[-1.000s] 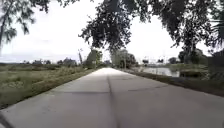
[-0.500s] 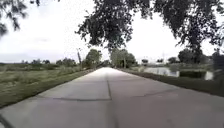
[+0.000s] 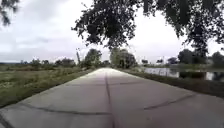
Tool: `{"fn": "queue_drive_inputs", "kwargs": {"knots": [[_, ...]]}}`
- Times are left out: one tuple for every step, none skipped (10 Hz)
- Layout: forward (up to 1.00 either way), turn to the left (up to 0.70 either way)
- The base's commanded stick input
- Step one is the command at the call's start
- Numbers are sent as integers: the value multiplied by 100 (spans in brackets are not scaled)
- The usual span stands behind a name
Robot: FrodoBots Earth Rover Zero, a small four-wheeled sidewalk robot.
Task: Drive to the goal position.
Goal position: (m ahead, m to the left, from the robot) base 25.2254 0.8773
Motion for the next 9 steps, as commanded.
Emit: {"fn": "queue_drive_inputs", "kwargs": {"knots": [[85, 0], [85, 0], [85, 0], [85, 0], [85, 0], [85, 0], [85, 0], [85, 0], [85, 0]]}}
